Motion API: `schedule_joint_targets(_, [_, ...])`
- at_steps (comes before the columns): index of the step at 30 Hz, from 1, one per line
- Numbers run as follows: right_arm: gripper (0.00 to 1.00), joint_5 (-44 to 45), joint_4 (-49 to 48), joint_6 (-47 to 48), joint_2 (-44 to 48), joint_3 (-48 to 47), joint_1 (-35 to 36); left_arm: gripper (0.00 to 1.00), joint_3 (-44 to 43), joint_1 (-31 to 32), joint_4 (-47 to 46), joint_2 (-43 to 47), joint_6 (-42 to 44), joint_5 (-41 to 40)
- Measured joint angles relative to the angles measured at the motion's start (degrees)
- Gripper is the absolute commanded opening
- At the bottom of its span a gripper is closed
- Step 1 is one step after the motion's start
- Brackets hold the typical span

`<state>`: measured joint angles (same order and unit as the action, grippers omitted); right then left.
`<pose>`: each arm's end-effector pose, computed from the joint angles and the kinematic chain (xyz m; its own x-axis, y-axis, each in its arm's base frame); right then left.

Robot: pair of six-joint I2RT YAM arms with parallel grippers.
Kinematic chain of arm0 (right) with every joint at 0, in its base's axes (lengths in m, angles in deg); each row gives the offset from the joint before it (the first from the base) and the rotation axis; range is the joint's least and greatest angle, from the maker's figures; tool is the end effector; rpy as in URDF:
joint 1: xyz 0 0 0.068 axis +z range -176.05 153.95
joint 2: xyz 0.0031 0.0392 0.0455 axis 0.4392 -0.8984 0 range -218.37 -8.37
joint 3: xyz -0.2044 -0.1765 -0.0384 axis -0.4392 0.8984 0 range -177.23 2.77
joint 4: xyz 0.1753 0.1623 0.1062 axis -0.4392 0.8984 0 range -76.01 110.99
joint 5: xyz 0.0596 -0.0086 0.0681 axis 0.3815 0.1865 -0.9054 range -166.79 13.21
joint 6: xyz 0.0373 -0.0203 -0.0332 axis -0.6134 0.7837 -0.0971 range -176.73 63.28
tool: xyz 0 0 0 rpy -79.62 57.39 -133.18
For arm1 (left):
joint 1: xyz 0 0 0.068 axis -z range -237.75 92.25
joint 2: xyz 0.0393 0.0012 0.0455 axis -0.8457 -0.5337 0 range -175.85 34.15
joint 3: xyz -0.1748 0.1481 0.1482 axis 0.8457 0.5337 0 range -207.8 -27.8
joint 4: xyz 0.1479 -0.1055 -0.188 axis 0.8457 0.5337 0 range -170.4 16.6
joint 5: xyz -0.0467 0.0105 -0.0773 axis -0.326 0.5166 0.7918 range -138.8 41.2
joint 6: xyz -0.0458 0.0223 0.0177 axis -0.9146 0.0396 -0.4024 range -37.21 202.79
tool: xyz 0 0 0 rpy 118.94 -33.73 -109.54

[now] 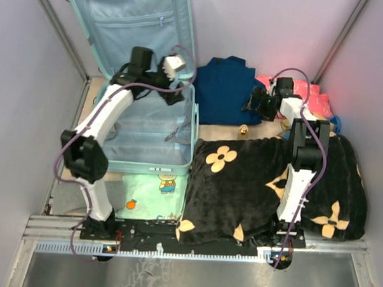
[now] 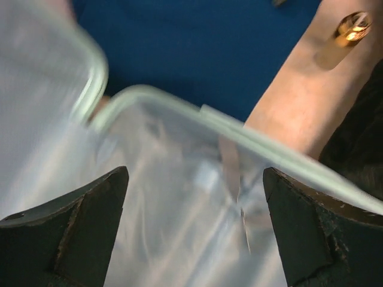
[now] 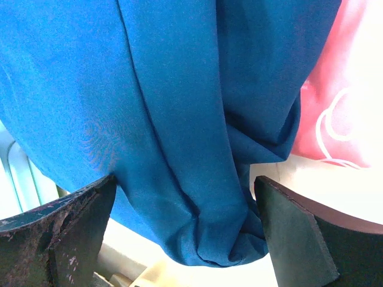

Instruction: Pack the luggage

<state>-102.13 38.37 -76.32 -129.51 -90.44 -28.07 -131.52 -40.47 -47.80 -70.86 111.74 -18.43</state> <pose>0.4662 -0.0012 0.1937 -0.8221 0.3323 -0.4624 0.0489 0.8502 0.5241 0.3972 -0.1424 0.3647 -0.1480 0.4834 -0.8628 0.8326 0.5317 0.1551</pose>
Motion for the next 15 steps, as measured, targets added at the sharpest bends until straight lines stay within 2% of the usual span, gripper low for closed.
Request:
schedule_joint_targets(5, [0.99, -0.3, 0.4, -0.2, 0.0, -0.3, -1.1, 0.95, -8.1, 9.6, -4.3, -10.8, 8.6, 0.3])
schedule_joint_targets(11, [0.91, -1.8, -0.2, -1.6, 0.0, -0.3, -2.9, 0.94, -8.0, 16.9, -10.1, -19.8, 20.1, -0.4])
schedule_joint_targets(15, [0.88, -3.1, -0.9, -2.8, -0.4, -1.1, -3.0, 0.95, -5.8, 17.9, -13.3, -20.7, 24.6, -1.3])
